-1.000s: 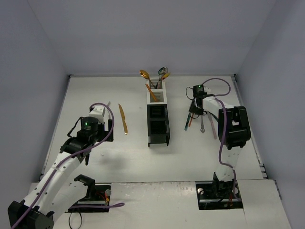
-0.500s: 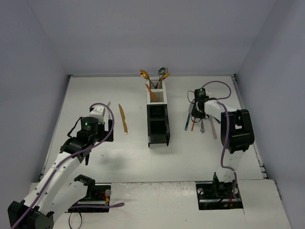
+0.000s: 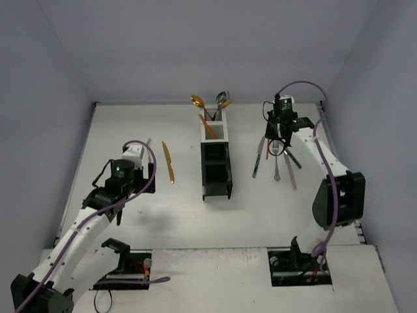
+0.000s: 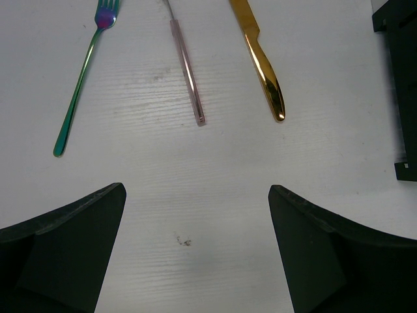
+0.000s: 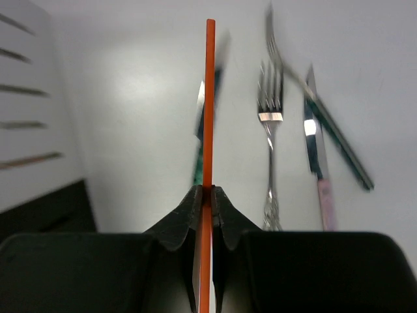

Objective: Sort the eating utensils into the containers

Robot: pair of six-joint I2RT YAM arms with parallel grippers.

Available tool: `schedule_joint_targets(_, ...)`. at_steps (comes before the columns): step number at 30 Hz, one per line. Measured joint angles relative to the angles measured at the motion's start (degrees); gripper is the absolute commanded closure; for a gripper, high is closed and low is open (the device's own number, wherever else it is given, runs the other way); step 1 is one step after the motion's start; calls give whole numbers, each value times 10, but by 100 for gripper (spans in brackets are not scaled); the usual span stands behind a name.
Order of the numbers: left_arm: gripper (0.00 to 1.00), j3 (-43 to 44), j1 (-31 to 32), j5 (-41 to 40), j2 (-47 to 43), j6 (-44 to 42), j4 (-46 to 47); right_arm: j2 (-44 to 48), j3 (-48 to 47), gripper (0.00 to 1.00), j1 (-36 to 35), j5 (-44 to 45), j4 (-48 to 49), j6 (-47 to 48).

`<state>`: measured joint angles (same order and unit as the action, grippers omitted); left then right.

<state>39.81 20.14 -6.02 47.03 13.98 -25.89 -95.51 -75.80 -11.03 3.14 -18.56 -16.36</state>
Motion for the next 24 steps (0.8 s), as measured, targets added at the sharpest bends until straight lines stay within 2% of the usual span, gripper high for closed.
schedule_joint_targets(4,10,0,0,0,0,0,0,38,-87,100,-41,-1,27,39)
schedule_joint_targets(8,10,0,0,0,0,0,0,56,-119,100,-94,-36,87,93)
schedule_joint_targets(15,10,0,0,0,0,0,0,31,-112,100,-143,-132,231,177)
schedule_joint_targets(24,10,0,0,-4,1,0,0,-39,-70,100,-157,-234,412,241)
